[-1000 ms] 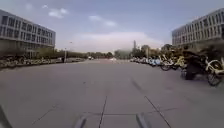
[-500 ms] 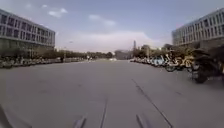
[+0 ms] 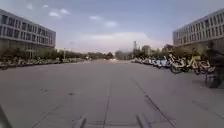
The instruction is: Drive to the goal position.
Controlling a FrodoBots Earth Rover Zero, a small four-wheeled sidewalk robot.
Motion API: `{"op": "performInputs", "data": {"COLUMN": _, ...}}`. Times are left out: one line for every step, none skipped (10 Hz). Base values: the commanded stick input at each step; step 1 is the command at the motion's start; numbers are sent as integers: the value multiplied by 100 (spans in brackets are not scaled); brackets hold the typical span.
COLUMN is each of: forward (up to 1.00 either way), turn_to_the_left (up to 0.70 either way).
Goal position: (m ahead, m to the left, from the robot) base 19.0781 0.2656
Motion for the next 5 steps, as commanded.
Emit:
{"op": "performInputs", "data": {"forward": 100, "turn_to_the_left": 0}}
{"op": "performInputs", "data": {"forward": 100, "turn_to_the_left": 0}}
{"op": "performInputs", "data": {"forward": 100, "turn_to_the_left": 0}}
{"op": "performInputs", "data": {"forward": 100, "turn_to_the_left": 0}}
{"op": "performInputs", "data": {"forward": 100, "turn_to_the_left": 0}}
